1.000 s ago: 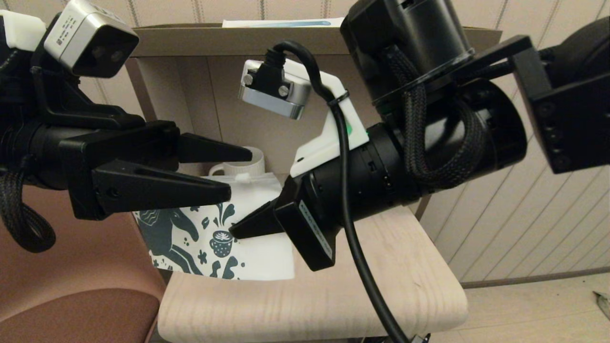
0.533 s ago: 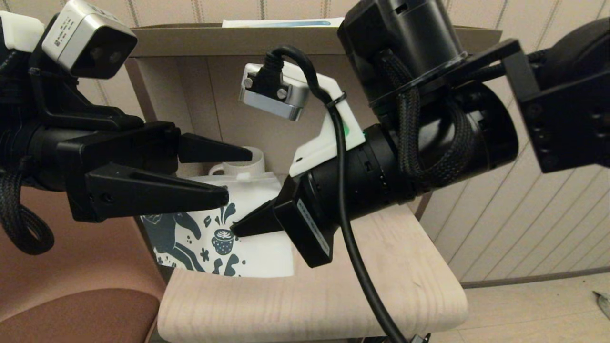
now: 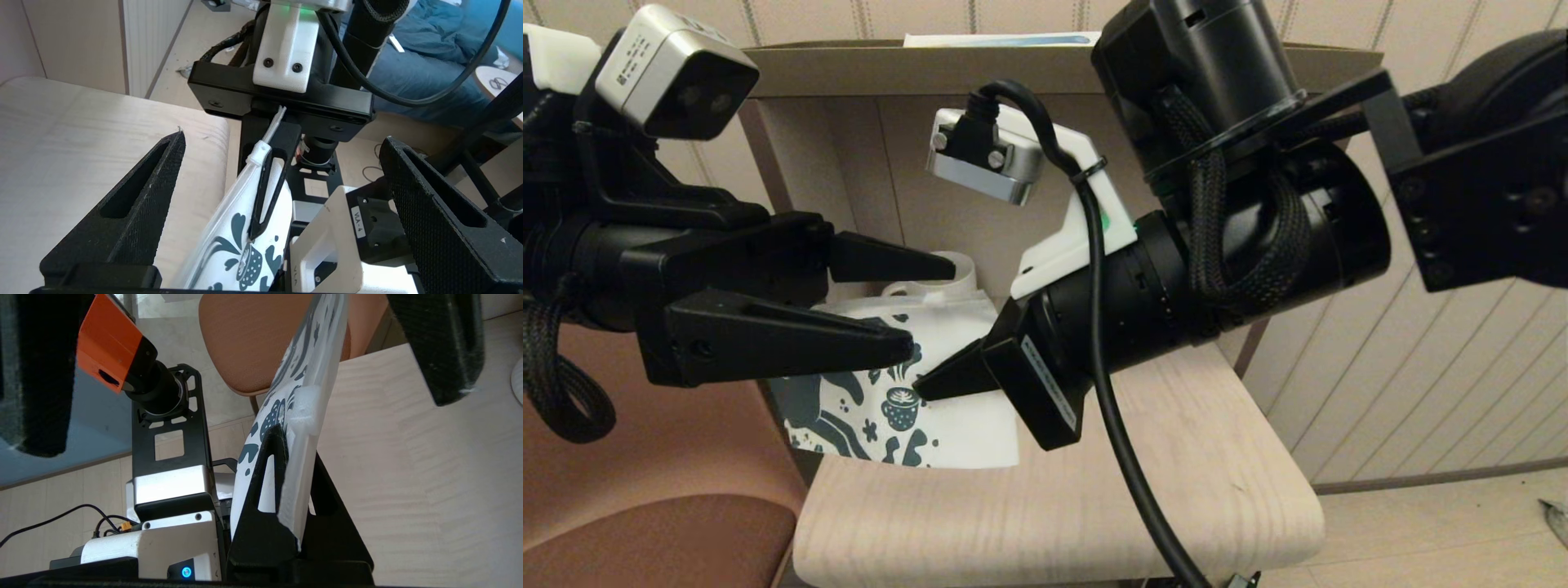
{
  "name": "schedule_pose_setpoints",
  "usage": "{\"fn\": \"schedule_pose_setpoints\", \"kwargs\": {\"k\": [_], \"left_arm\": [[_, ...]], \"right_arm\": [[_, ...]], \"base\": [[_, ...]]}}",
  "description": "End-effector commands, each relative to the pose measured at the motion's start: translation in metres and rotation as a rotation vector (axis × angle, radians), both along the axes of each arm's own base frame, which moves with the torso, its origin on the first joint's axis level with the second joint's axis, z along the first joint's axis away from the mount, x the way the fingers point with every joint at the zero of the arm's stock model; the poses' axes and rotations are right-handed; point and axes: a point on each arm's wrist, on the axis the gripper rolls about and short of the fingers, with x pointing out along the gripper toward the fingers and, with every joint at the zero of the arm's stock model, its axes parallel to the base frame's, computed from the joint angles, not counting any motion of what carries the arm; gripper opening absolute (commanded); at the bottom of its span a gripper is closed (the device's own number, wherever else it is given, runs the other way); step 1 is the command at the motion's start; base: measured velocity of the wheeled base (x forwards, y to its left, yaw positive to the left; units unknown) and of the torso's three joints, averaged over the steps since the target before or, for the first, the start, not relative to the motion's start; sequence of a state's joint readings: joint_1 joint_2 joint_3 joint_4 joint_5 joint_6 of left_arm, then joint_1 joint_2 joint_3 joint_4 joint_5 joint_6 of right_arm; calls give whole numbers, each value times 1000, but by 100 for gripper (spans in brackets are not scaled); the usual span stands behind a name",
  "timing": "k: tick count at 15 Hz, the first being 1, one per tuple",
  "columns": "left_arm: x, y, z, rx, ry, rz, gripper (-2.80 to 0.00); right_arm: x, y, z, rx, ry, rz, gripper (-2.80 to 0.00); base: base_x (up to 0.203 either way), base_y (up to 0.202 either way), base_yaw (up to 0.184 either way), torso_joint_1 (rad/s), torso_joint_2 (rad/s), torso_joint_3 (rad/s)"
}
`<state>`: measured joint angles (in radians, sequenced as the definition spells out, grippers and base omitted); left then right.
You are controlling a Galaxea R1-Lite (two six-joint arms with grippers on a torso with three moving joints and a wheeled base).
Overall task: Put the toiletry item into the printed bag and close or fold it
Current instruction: Close the strorage bag and place it on the desk
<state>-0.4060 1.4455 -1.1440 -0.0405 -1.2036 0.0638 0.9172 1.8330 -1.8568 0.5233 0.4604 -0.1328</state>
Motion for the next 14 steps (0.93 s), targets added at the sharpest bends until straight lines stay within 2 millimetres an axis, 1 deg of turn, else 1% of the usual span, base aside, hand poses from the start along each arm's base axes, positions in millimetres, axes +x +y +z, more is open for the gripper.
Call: {"fn": "schedule_pose_setpoints", "kwargs": {"k": [1,7,14], "left_arm": [[0,0,-1,-1,0,-7,0],[0,0,-1,-1,-11,-7,0],[0,0,-1,0,-10,-7,0]], "right_arm": [[0,0,-1,-2,2,2,-280],[2,-3,0,-3,1,-9,-280],[4,-1,2,7,-6,-8,-280]], "base": [[0,0,0,0,0,0],[0,0,0,0,0,0],[0,0,0,0,0,0]]}}
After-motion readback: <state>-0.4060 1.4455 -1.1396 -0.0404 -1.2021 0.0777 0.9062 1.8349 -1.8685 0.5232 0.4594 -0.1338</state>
